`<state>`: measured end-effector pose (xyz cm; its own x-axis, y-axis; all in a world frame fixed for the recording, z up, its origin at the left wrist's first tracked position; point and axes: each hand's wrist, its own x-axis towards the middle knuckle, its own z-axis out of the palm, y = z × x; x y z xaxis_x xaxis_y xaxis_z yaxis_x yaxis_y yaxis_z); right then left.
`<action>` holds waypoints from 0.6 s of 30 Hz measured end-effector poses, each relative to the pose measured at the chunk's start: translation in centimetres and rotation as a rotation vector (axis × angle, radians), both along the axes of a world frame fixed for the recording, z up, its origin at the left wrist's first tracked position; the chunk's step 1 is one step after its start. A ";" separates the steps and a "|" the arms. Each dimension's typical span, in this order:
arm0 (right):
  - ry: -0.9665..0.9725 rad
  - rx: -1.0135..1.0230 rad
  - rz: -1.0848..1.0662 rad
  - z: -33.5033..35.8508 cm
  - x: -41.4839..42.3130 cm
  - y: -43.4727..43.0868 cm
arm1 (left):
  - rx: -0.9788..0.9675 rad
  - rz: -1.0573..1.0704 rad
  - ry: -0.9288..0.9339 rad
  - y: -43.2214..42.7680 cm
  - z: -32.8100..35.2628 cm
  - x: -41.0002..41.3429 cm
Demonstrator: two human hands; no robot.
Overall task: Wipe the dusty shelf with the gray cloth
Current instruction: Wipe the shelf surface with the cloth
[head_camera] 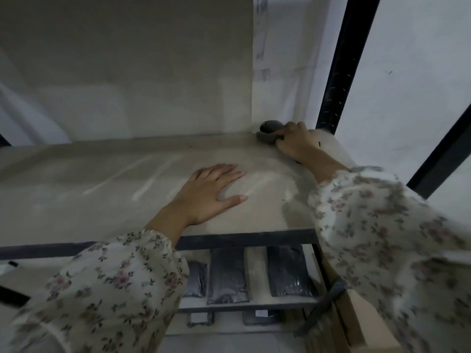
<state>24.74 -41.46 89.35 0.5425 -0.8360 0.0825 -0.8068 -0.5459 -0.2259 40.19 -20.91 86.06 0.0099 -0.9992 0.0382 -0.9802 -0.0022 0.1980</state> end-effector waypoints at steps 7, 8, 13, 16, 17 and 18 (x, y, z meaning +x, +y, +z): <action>-0.298 0.283 0.214 2.2 -1.1 1.3 | -0.015 -0.006 -0.001 -0.3 0.1 0.0; -0.263 0.235 0.189 2.4 -0.4 0.4 | -0.019 -0.007 -0.005 -0.4 0.1 0.0; -0.070 0.026 0.113 0.1 1.9 -0.9 | -0.021 -0.006 0.002 -0.2 0.0 0.2; -0.203 0.146 0.226 0.1 0.6 1.2 | -0.019 -0.009 0.007 0.0 -0.1 0.1; -0.248 0.262 0.268 0.6 -0.2 2.1 | -0.023 -0.011 0.004 0.0 -0.1 0.1; -0.258 0.355 0.303 1.3 -0.7 2.7 | -0.024 -0.014 0.003 0.0 -0.2 0.2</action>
<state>23.99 -38.78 90.66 0.7634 -0.6457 -0.0144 -0.5188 -0.5997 -0.6093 40.35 -20.94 85.89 -0.0038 -0.9980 0.0624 -0.9795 0.0163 0.2009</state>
